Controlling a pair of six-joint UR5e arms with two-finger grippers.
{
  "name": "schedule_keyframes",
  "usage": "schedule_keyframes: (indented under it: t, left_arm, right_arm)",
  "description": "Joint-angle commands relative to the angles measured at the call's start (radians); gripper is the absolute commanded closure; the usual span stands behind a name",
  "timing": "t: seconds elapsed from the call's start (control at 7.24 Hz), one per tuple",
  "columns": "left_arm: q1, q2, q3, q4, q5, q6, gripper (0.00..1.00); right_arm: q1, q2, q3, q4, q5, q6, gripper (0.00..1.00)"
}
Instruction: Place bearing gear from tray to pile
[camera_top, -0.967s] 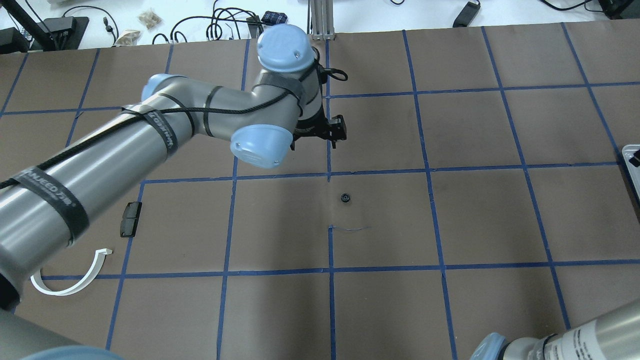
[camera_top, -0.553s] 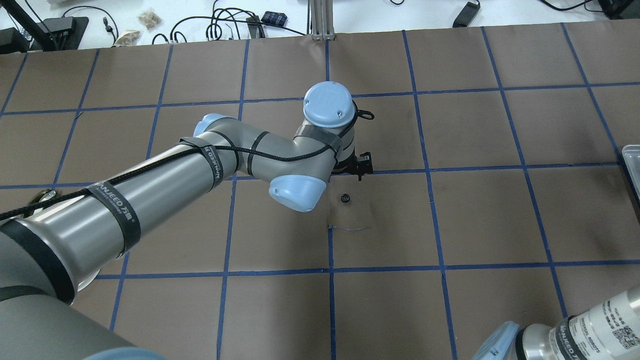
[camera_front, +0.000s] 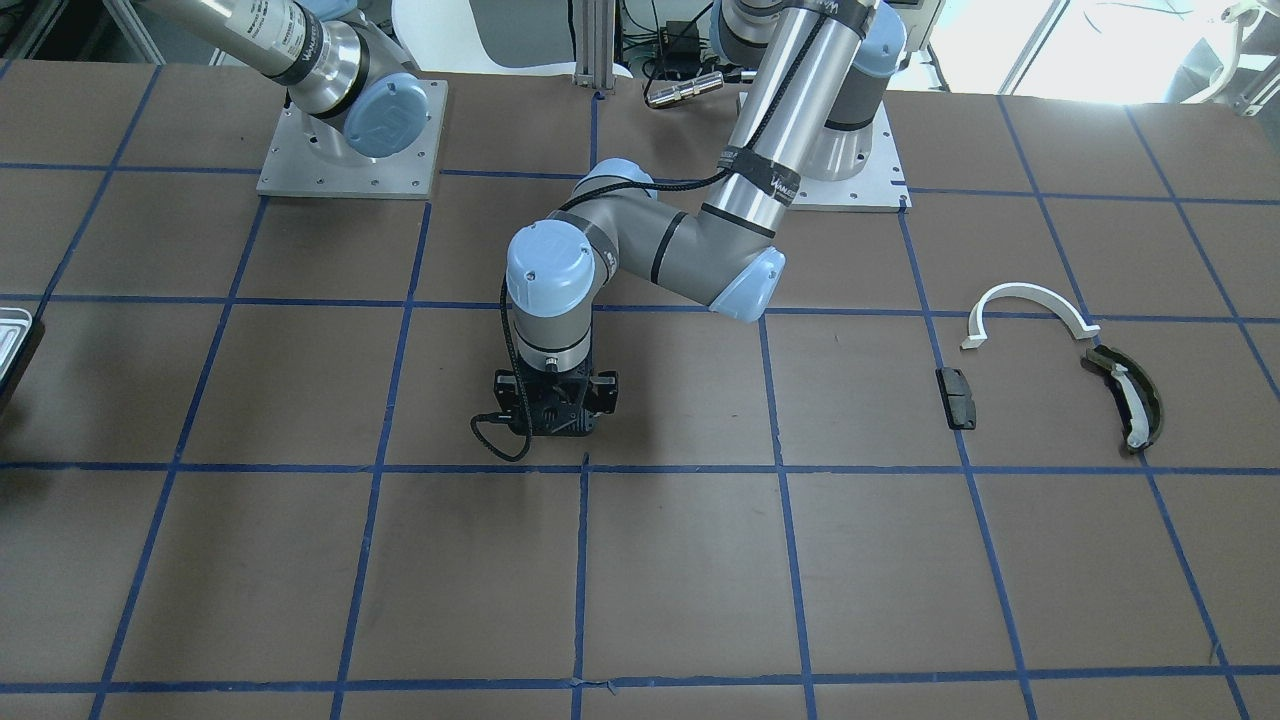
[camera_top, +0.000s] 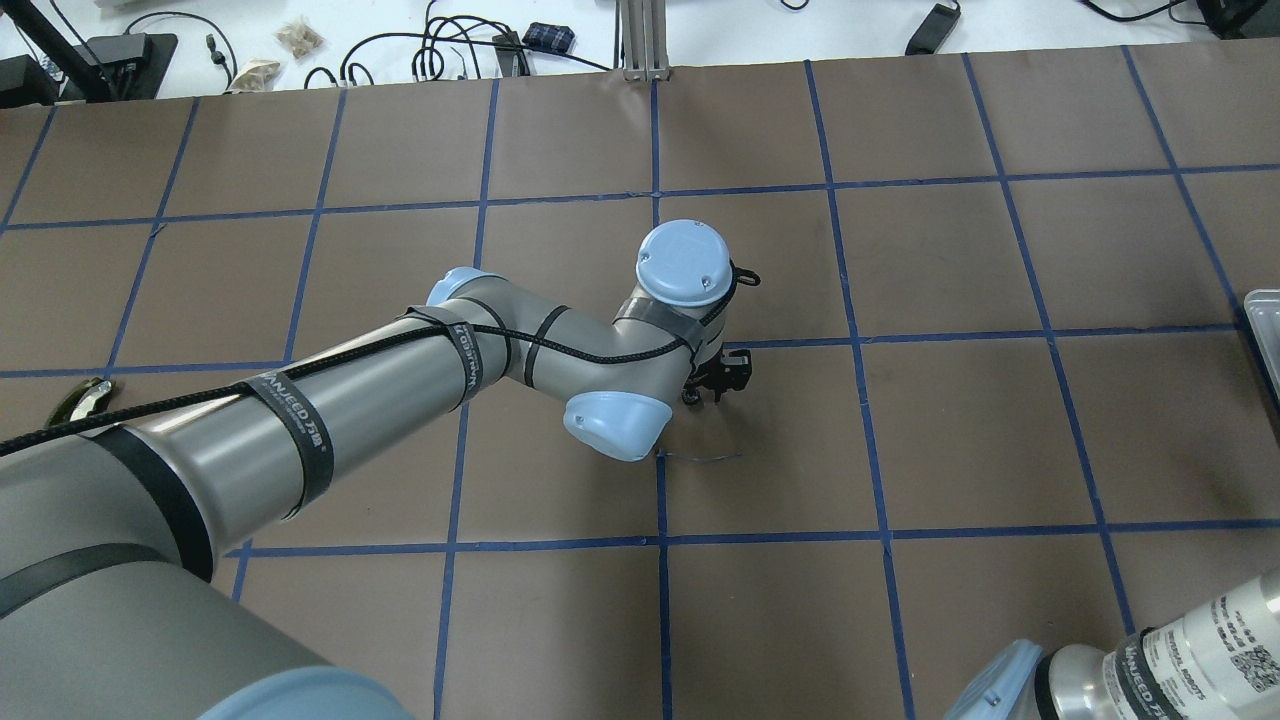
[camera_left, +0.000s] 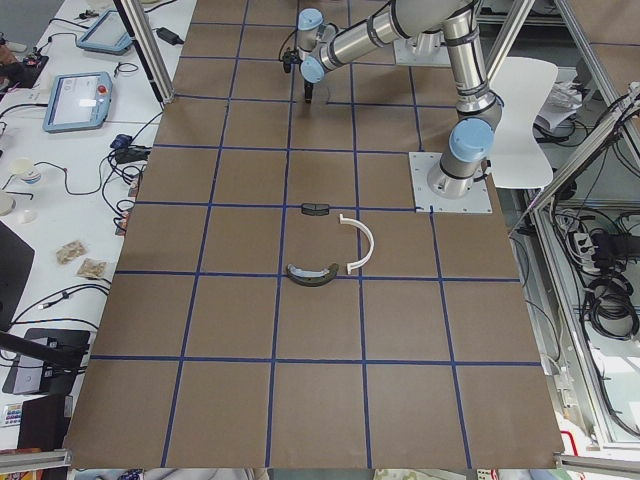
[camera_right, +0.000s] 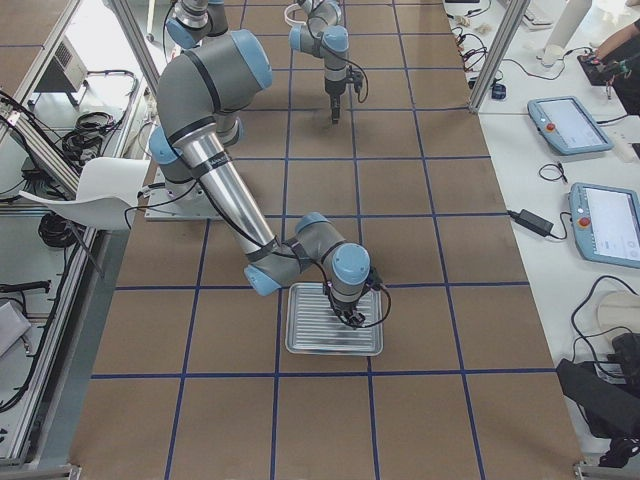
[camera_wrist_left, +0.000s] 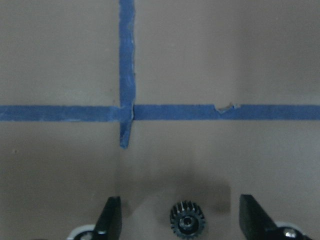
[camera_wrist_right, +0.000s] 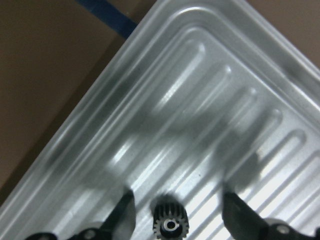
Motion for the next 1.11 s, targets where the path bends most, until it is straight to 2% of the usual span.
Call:
schedule_keyframes:
  t: [0.0, 0.14, 0.28, 0.41, 0.55, 0.69, 0.83, 0.97]
  left_arm:
    - [-0.011, -0.003, 0.003, 0.000, 0.014, -0.001, 0.71]
    - [-0.012, 0.002, 0.005, 0.000, 0.014, -0.001, 0.78]
    - [-0.011, -0.001, 0.005, 0.000, 0.014, 0.003, 0.89]
    - [-0.009, 0.008, 0.012, 0.002, 0.013, 0.011, 1.00]
    - [0.008, 0.041, 0.040, -0.012, 0.011, 0.032, 1.00]
    - [0.061, 0.074, 0.078, -0.112, 0.011, 0.102, 1.00]
    - [0.139, 0.110, 0.098, -0.238, 0.010, 0.218, 1.00]
    - [0.223, 0.165, 0.091, -0.309, 0.014, 0.331, 1.00]
  right_arm:
    - [0.000, -0.001, -0.001, -0.002, -0.014, -0.008, 0.93]
    - [0.000, -0.004, -0.007, 0.005, -0.024, -0.007, 1.00]
    - [0.001, -0.020, -0.010, 0.010, -0.049, 0.004, 1.00]
    - [0.010, -0.076, 0.001, 0.034, -0.037, 0.023, 1.00]
    - [0.012, -0.172, 0.002, 0.133, -0.002, 0.043, 1.00]
    - [0.041, -0.245, 0.005, 0.221, 0.046, 0.116, 1.00]
    - [0.108, -0.282, 0.010, 0.269, 0.045, 0.160, 1.00]
    - [0.203, -0.319, 0.012, 0.335, 0.054, 0.236, 1.00]
